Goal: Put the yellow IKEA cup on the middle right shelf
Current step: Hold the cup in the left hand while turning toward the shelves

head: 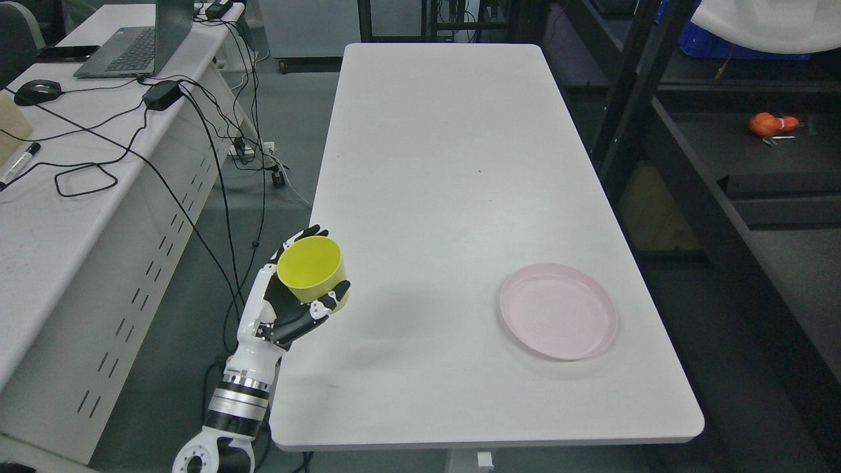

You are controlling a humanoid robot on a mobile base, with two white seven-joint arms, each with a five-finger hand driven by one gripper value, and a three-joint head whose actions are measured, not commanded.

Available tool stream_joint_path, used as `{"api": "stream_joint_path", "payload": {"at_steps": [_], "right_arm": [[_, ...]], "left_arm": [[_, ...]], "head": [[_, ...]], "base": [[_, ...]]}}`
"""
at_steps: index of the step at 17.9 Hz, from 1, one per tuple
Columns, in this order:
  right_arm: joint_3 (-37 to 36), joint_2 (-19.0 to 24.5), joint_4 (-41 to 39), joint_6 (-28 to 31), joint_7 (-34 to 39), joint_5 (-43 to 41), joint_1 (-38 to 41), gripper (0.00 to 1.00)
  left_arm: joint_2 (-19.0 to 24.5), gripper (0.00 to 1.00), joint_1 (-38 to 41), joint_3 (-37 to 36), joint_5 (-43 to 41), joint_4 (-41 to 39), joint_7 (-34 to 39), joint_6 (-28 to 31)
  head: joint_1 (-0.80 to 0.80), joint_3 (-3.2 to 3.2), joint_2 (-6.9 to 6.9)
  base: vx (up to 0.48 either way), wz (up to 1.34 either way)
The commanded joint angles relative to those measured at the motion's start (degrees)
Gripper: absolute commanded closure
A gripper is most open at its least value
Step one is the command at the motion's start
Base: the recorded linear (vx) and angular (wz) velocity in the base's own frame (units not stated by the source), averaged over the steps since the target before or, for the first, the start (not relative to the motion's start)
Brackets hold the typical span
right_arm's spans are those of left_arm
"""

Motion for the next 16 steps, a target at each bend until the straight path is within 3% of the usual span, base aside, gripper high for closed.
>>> {"api": "stream_joint_path", "payload": {"at_steps": [1, 16], "right_arm": [[0.97, -1.00, 0.00, 0.05, -0.04, -1.41, 0.79, 0.01], [0.97, -1.00, 0.00, 0.05, -0.04, -1.41, 0.79, 0.01]], "left_arm": [[1.00, 1.00, 1.24, 0.08, 0.22, -3.41, -0.03, -0.04], [1.00, 0.99, 2.04, -4.67, 0.22, -3.41, 0.06, -0.13]], "head": [[0.00, 0.00, 0.00], [0.00, 0.00, 0.00]], "base": [[-0.149, 0.00], [-0.143, -0.18]]}}
